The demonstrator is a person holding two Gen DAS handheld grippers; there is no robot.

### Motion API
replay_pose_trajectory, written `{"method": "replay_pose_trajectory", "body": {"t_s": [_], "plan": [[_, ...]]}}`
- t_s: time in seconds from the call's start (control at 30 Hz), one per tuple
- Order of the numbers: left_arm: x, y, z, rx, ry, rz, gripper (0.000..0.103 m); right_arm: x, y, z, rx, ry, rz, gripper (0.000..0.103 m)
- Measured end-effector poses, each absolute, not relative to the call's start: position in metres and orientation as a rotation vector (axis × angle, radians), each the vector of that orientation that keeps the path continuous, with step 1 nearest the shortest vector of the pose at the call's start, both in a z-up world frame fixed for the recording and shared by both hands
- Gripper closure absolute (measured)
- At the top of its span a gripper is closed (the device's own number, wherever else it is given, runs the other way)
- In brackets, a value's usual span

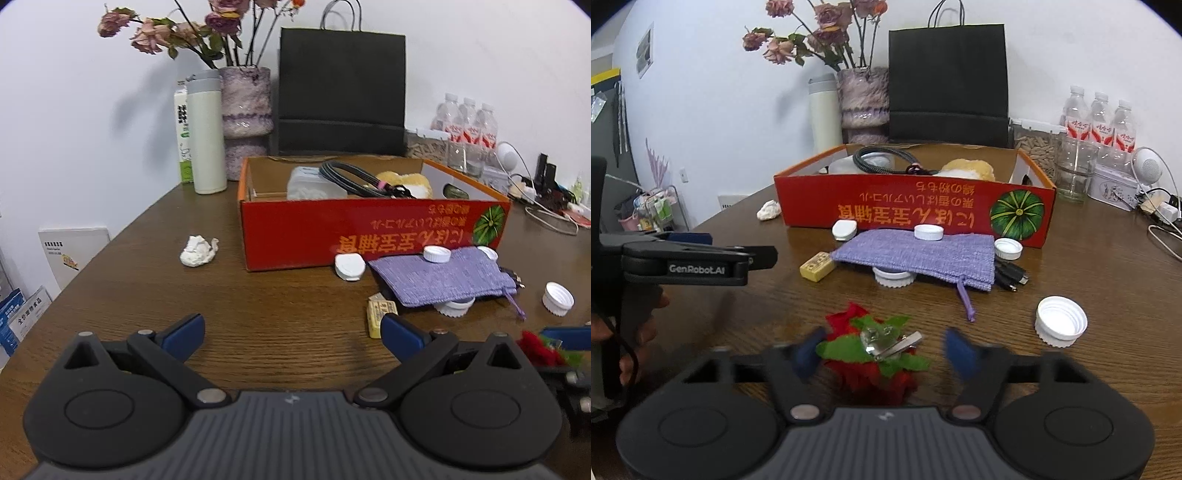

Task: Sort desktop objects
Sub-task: 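Grasp the red artificial flower with the right tool, then grasp the small yellow block with the left tool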

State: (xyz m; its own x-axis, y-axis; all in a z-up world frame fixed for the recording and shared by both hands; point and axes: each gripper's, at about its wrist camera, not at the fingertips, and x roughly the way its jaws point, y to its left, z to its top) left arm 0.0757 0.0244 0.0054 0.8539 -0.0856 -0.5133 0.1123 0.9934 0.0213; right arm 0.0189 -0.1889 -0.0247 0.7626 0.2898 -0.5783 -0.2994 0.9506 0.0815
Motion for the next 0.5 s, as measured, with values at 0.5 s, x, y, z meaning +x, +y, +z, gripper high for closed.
{"method": "replay_pose_trajectory", "body": {"t_s": [0.5], "plan": [[0.104, -0.012, -0.002, 0.107, 0.626, -0.153, 0.000, 0.046, -0.225, -0.005, 0.008, 0.528, 0.185, 0.056]]}}
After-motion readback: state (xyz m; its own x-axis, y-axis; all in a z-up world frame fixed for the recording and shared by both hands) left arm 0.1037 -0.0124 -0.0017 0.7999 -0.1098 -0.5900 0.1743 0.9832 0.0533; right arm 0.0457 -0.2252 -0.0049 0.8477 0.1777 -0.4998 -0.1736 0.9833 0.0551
